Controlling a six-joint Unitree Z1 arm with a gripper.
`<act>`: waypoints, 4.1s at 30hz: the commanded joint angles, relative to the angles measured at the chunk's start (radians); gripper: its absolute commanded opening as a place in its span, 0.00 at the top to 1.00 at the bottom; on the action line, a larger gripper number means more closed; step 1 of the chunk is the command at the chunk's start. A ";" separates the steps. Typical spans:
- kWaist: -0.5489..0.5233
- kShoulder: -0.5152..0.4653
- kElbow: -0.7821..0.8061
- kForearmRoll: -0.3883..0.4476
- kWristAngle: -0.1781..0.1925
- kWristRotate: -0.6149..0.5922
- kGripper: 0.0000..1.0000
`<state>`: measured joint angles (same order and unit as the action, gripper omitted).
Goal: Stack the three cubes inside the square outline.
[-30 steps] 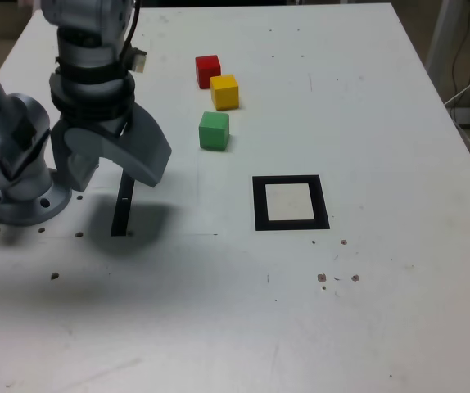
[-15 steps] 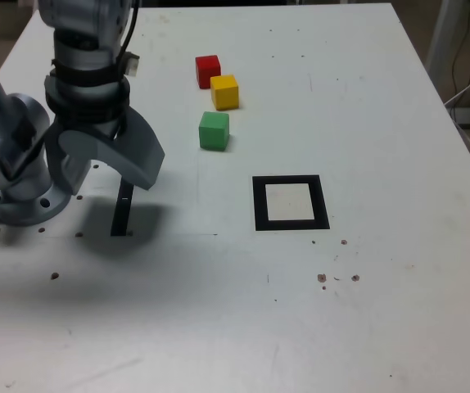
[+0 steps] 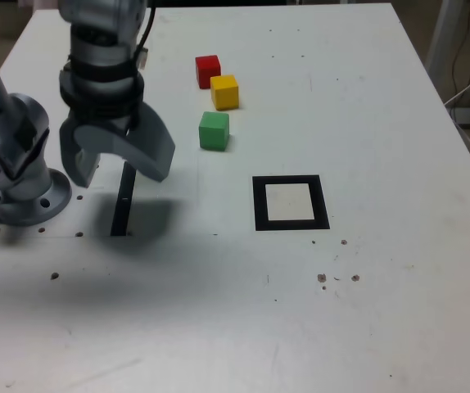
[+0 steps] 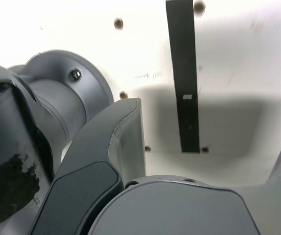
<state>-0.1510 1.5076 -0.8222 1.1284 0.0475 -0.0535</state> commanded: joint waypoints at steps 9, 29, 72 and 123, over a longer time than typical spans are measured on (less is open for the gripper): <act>0.144 0.024 -0.096 0.073 0.049 0.087 0.01; 0.545 0.194 -0.374 0.148 0.112 0.370 0.01; 0.978 0.691 -0.910 0.238 0.144 0.626 0.06; 0.908 0.588 -0.930 0.294 0.135 0.627 0.67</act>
<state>0.7731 2.1168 -1.7510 1.4116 0.1844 0.5799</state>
